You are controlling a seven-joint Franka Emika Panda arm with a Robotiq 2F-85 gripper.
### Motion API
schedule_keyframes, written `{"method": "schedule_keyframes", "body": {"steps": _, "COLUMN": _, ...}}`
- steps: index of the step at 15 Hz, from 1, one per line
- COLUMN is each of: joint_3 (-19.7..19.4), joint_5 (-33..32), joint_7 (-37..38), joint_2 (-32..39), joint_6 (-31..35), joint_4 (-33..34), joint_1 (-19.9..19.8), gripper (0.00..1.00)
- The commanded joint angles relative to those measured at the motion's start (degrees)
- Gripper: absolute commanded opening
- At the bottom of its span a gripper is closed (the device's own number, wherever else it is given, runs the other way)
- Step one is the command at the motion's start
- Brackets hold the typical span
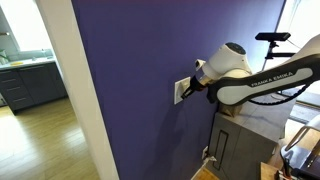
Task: Switch off the light switch
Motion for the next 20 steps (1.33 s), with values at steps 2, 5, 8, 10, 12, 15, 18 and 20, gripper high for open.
{"method": "schedule_keyframes", "body": {"steps": 2, "joint_3": -0.32, "joint_5": -0.05, "joint_7": -1.57, "joint_2": 2.04, "joint_6": 2.29, "joint_4": 0.82, "joint_1": 0.70, "gripper": 0.00}}
{"method": "schedule_keyframes", "body": {"steps": 5, "joint_3": -0.41, "joint_5": 0.10, "joint_7": -2.16, "joint_2": 2.41, "joint_6": 2.77, "joint_4": 0.95, "joint_1": 0.82, "gripper": 0.00}}
{"method": "schedule_keyframes", "body": {"steps": 8, "joint_3": -0.84, "joint_5": 1.64, "joint_7": -3.05, "joint_2": 0.99, "joint_6": -0.41, "joint_4": 0.68, "joint_1": 1.75, "gripper": 0.00}}
{"method": "schedule_keyframes", "body": {"steps": 10, "joint_3": -1.71, "joint_5": 4.23, "joint_7": -4.75, "joint_2": -0.59, "joint_6": -3.51, "joint_4": -0.03, "joint_1": 3.34, "gripper": 0.00}}
{"method": "schedule_keyframes", "body": {"steps": 12, "joint_3": -2.19, "joint_5": 5.99, "joint_7": -6.41, "joint_2": -2.25, "joint_6": -7.89, "joint_4": -0.76, "joint_1": 4.23, "gripper": 0.00}}
{"method": "schedule_keyframes", "body": {"steps": 15, "joint_3": -2.61, "joint_5": 7.28, "joint_7": -8.37, "joint_2": -4.78, "joint_6": -14.10, "joint_4": -1.63, "joint_1": 4.68, "gripper": 0.00}}
{"method": "schedule_keyframes", "body": {"steps": 18, "joint_3": -2.71, "joint_5": 5.39, "joint_7": -8.00, "joint_2": -7.24, "joint_6": -17.29, "joint_4": -2.29, "joint_1": 3.16, "gripper": 0.00}}
{"method": "schedule_keyframes", "body": {"steps": 20, "joint_3": -3.19, "joint_5": 4.52, "joint_7": -8.01, "joint_2": -8.75, "joint_6": -17.99, "joint_4": -2.72, "joint_1": 2.24, "gripper": 0.00}}
